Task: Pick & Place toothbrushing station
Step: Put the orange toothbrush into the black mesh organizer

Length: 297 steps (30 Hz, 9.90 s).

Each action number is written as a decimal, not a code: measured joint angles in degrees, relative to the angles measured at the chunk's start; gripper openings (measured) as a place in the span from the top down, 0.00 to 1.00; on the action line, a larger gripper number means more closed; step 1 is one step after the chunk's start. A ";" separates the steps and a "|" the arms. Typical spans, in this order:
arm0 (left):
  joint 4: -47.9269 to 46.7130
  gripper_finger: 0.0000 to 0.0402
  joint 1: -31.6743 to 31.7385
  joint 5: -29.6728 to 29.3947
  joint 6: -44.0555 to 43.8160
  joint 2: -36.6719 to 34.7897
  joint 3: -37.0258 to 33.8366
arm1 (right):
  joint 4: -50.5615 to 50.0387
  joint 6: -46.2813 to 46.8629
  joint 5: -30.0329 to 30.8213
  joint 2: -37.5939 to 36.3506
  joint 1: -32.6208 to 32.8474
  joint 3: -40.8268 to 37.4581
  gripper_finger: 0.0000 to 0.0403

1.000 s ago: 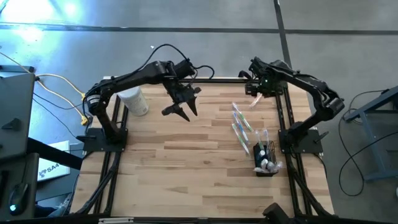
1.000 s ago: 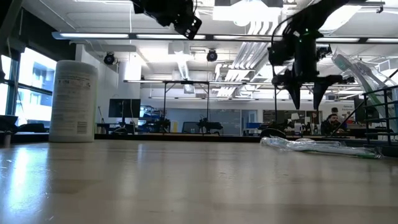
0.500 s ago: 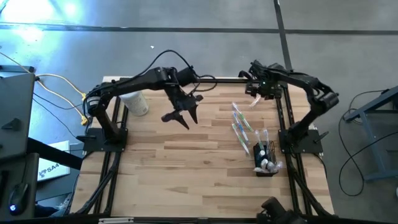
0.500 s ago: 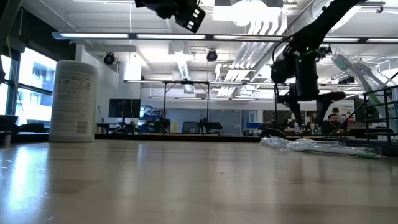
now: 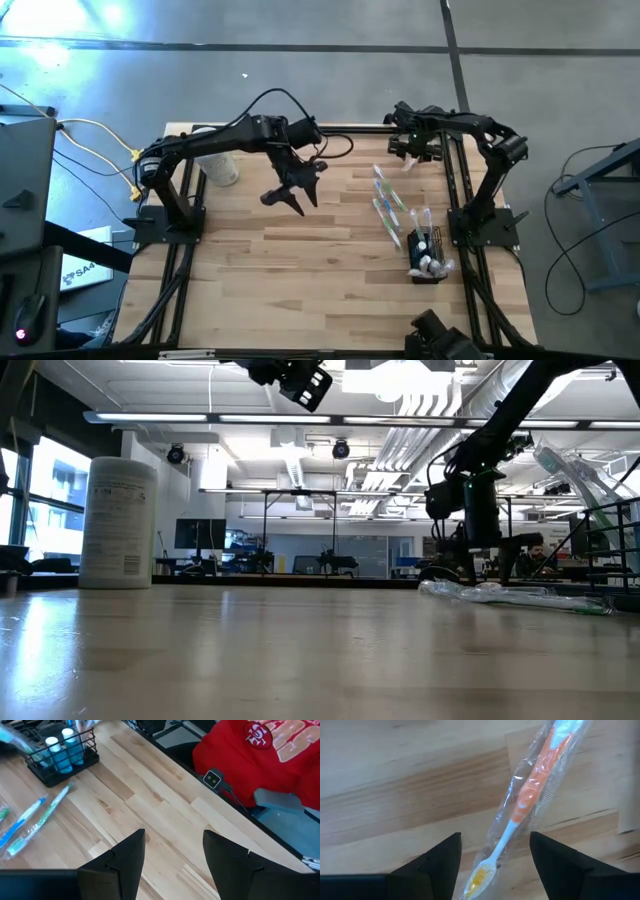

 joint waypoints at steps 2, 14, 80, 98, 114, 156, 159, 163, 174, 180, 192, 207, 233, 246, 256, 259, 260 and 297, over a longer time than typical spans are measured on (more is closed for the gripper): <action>0.02 0.51 0.04 -0.27 -0.91 0.00 0.00 | 0.03 0.00 0.01 -0.01 -0.01 0.00 0.47; 0.17 0.51 -3.57 -6.41 -8.24 -3.46 0.05 | -1.25 -3.69 -0.41 -0.03 0.07 0.00 0.98; 48.25 0.51 -8.51 -35.76 -39.34 -32.16 -48.95 | 9.09 -1.65 24.11 -38.06 70.25 0.04 1.00; 58.01 0.63 -26.59 -62.10 -0.52 -31.10 -48.94 | 26.09 5.84 10.47 -23.92 73.44 0.02 1.00; 81.84 0.66 -33.26 -80.14 18.66 -18.39 -48.91 | 31.54 3.50 4.56 -23.94 70.09 0.02 1.00; 78.42 0.96 -31.04 -87.40 16.90 -10.26 -43.56 | 36.74 -12.13 0.98 -23.92 71.75 0.07 0.99; 78.02 0.96 -31.30 -87.62 16.74 -10.29 -43.56 | 36.57 -15.02 1.30 -23.92 71.77 0.04 0.94; 75.94 0.96 -31.50 -86.74 15.33 -10.55 -43.54 | 37.67 -18.88 2.15 -24.18 71.81 0.04 0.81; 63.77 0.96 -29.64 -69.22 -7.08 -21.36 -43.54 | 27.04 -15.32 17.15 -30.04 70.87 0.15 0.65; 67.10 0.96 -23.82 -51.59 -23.71 -23.24 -43.53 | 35.11 -24.36 18.34 -30.54 74.64 0.04 0.69; 77.82 0.96 -23.08 -50.68 -27.52 -19.19 -45.06 | 49.08 -38.18 21.67 -28.60 76.54 0.03 0.69; 77.62 0.96 -23.08 -50.93 -27.52 -19.04 -45.11 | 61.69 -51.77 18.53 -22.83 75.03 0.02 0.69; 74.79 0.86 -23.17 -49.00 -28.05 -18.99 -45.11 | 57.37 -47.24 13.66 -23.39 74.59 0.13 0.97; 72.85 0.48 -23.04 -51.70 -27.96 -18.99 -45.03 | 37.88 -33.92 22.19 -31.69 78.16 1.55 0.97; 64.81 0.42 -23.04 -55.87 -29.97 -19.02 -45.03 | 6.75 -17.06 40.92 -40.82 85.71 11.44 0.97; 60.69 0.42 -23.06 -56.10 -31.14 -19.02 -45.03 | -1.86 -7.93 41.21 -41.59 86.94 12.88 0.97; 59.60 0.42 -23.06 -56.13 -31.30 -19.02 -45.03 | -3.29 -5.87 40.92 -41.66 87.24 13.35 0.97; 55.76 0.42 -23.06 -56.24 -33.96 -19.02 -45.05 | -41.77 22.83 22.29 -38.07 87.90 25.75 0.97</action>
